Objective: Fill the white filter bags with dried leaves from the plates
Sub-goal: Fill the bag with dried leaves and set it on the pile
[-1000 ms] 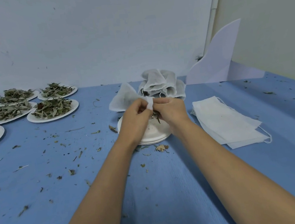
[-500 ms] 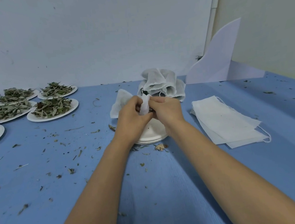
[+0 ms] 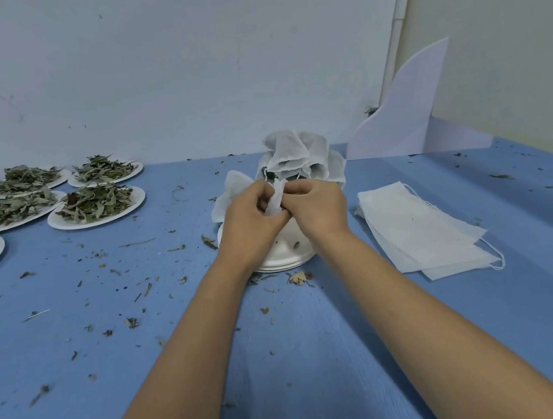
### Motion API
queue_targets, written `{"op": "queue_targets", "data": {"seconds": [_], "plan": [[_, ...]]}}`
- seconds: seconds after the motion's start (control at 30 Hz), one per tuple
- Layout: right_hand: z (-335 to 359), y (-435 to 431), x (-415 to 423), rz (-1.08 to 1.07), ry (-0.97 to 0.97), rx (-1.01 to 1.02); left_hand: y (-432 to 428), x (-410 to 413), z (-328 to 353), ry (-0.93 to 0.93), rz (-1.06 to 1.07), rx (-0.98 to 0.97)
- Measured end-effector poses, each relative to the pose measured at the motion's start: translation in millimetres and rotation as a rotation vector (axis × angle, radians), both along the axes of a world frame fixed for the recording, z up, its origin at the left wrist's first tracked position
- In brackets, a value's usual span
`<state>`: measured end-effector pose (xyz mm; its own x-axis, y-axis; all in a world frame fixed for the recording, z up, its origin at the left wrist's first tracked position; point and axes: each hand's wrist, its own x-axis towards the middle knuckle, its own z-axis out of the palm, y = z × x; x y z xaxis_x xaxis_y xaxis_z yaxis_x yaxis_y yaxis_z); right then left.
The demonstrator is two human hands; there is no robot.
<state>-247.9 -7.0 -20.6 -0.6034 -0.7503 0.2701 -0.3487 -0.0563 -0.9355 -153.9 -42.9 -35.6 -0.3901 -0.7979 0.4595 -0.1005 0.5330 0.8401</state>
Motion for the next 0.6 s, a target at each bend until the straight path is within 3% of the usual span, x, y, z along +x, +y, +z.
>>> {"op": "queue_targets", "data": {"seconds": [0.2,0.4,0.5,0.6], "plan": [[5,-2,5,0.075,0.034,-0.005,-3,4,2,0.039,0.077,0.012],[17,1,2,0.219,-0.091,0.043,-10,11,0,0.090,0.138,0.046],[17,3,-3,0.170,-0.178,-0.063,-12,13,2,0.136,0.140,0.081],[11,0,-10,0.065,-0.039,-0.070,-10,16,5,0.179,0.098,0.152]]}}
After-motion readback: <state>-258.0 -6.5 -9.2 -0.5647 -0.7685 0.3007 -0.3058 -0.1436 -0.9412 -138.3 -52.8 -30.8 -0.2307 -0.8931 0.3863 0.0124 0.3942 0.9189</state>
